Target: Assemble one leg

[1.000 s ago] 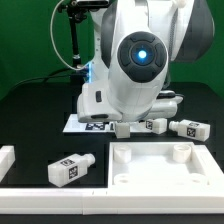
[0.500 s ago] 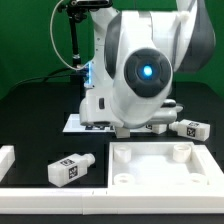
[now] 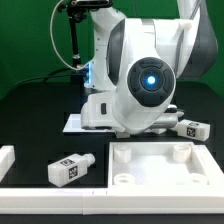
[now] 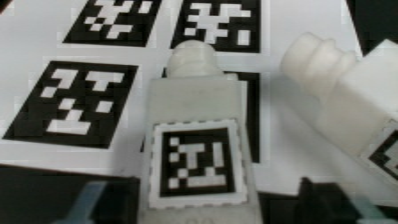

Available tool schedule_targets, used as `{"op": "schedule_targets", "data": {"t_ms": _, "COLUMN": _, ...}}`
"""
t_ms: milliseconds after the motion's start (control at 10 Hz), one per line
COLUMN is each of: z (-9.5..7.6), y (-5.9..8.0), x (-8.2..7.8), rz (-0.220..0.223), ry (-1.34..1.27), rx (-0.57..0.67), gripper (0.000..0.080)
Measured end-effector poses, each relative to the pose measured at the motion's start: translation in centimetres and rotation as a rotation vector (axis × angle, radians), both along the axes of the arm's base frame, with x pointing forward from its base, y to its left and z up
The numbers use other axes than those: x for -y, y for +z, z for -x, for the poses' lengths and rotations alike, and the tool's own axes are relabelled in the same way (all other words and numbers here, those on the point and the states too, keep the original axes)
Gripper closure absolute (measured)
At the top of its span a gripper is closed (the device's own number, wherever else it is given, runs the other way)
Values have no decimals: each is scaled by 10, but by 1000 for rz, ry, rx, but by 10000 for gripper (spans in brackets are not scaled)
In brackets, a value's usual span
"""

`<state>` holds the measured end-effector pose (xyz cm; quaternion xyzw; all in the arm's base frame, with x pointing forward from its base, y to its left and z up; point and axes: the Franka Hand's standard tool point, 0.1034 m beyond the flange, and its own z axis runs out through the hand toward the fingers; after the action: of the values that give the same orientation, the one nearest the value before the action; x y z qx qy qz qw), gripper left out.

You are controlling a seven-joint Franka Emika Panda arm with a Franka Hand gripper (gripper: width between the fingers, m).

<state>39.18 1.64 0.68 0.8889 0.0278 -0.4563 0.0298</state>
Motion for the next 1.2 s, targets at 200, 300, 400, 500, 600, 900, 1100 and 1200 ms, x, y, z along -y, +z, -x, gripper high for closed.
{"op": "schedule_targets", "data": {"t_ms": 200, "z": -2, "y": 2, "x": 0, "rz": -3, "ry": 2, "rx": 4, "gripper": 515}}
{"op": "schedule_targets", "data": {"t_ms": 300, "z": -14, "y": 18, "x": -4, "rz": -17, "ry": 10, "rx": 15, "gripper": 515}}
{"op": "schedule_targets", "data": {"t_ms": 400, "z": -30, "y": 42, "x": -8, "rz": -23, "ry": 6, "rx": 2, "gripper": 515}}
{"op": "schedule_targets", "data": {"t_ms": 500, "z": -51, "y": 61, "x": -12, "rz": -30, "ry": 0, "rx": 18, "gripper": 515}}
{"op": "schedule_targets", "data": {"t_ms": 600, "z": -72, "y": 74, "x": -15, "rz": -43, "ry": -5, "rx": 94, "gripper": 515}}
{"op": "schedule_targets", "data": {"t_ms": 900, "z": -67, "y": 71, "x": -16, "rz": -63, "ry": 3, "rx": 311, "gripper": 514}}
{"op": "schedule_targets", "data": {"t_ms": 1100, "z": -76, "y": 72, "x": -17, "rz": -72, "ry": 4, "rx": 435, "gripper": 514}}
{"op": "schedule_targets", "data": {"t_ms": 1200, "z": -89, "y": 87, "x": -23, "rz": -84, "ry": -8, "rx": 468, "gripper": 514}}
